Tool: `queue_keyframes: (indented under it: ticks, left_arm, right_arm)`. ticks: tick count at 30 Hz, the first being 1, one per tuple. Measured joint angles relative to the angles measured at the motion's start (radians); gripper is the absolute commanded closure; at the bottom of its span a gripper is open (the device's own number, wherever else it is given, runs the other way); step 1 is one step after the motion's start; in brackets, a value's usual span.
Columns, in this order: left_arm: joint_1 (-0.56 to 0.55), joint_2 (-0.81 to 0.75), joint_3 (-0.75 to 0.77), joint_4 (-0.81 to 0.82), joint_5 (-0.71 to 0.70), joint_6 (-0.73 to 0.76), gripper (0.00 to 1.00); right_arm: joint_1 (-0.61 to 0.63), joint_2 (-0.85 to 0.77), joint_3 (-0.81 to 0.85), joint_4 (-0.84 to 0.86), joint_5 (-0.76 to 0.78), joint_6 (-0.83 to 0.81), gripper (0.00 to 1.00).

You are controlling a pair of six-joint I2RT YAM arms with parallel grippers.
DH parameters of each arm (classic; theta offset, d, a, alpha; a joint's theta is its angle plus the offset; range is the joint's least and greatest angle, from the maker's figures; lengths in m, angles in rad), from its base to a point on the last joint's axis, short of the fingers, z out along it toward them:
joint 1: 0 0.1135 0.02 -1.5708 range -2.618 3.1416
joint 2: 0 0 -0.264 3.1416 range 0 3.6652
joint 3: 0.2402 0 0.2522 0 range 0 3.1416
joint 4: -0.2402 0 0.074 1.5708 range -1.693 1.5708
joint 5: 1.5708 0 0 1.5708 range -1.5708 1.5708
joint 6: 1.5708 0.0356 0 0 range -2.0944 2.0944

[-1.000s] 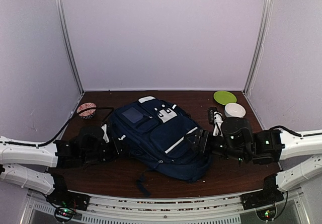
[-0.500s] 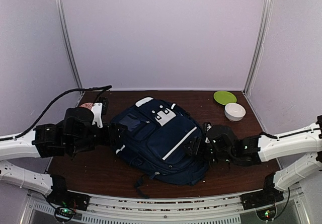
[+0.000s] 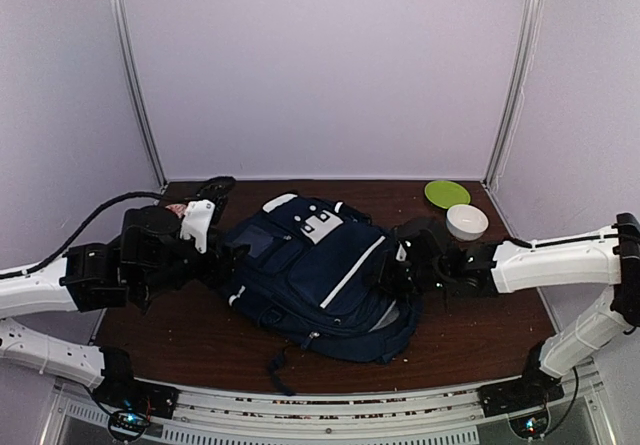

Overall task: Pack the student bag
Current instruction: Adjust the student bag at the center of the board.

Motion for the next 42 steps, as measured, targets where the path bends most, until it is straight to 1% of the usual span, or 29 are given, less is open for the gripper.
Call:
queue_keyframes:
  ticks: [5, 9, 11, 14, 18, 26, 31, 32, 34, 36, 37, 39, 40, 41, 42]
  left_arm:
    - [0.000, 0.080, 0.007, 0.122, 0.109, 0.224, 0.02]
    - [0.000, 0.210, 0.076, 0.130, 0.210, 0.408, 0.03]
    - [0.000, 0.274, 0.125, 0.116, 0.251, 0.481, 0.03]
    - [0.000, 0.367, 0.206, 0.102, 0.299, 0.576, 0.03]
    - [-0.007, 0.436, 0.255, 0.113, 0.331, 0.679, 0.03]
    - [-0.034, 0.496, 0.257, 0.146, 0.375, 0.854, 0.03]
    - [-0.040, 0.564, 0.257, 0.210, 0.347, 0.948, 0.07]
    - [-0.040, 0.585, 0.257, 0.221, 0.332, 0.966, 0.10]
    - [-0.041, 0.635, 0.265, 0.240, 0.294, 0.992, 0.20]
    - [-0.044, 0.678, 0.287, 0.252, 0.264, 1.013, 0.39]
    - [-0.046, 0.692, 0.296, 0.261, 0.250, 1.021, 0.48]
    - [-0.049, 0.703, 0.304, 0.274, 0.238, 1.028, 0.69]
    - [-0.050, 0.703, 0.304, 0.278, 0.235, 1.025, 0.78]
    - [-0.051, 0.703, 0.304, 0.278, 0.232, 1.028, 0.89]
    - [-0.051, 0.703, 0.304, 0.278, 0.230, 1.025, 0.99]
  right_arm:
    - [-0.098, -0.003, 0.184, -0.114, -0.089, -0.129, 1.00]
    - [-0.148, -0.003, 0.294, -0.153, -0.174, -0.197, 1.00]
    - [-0.157, -0.003, 0.320, -0.165, -0.207, -0.214, 1.00]
    - [-0.169, -0.002, 0.330, -0.182, -0.251, -0.229, 1.00]
    - [-0.181, -0.002, 0.330, -0.198, -0.286, -0.238, 1.00]
    - [-0.201, -0.002, 0.330, -0.199, -0.332, -0.237, 1.00]
    - [-0.207, -0.002, 0.330, -0.193, -0.353, -0.230, 1.00]
    - [-0.207, -0.002, 0.330, -0.192, -0.355, -0.229, 1.00]
    - [-0.208, -0.002, 0.329, -0.195, -0.355, -0.230, 1.00]
    - [-0.210, -0.002, 0.327, -0.199, -0.353, -0.230, 1.00]
    - [-0.212, -0.002, 0.327, -0.200, -0.352, -0.230, 0.98]
    - [-0.216, -0.002, 0.327, -0.200, -0.353, -0.232, 0.76]
    - [-0.217, -0.003, 0.327, -0.200, -0.352, -0.239, 0.67]
    - [-0.218, -0.006, 0.327, -0.200, -0.352, -0.241, 0.60]
    - [-0.218, -0.014, 0.327, -0.200, -0.348, -0.251, 0.54]
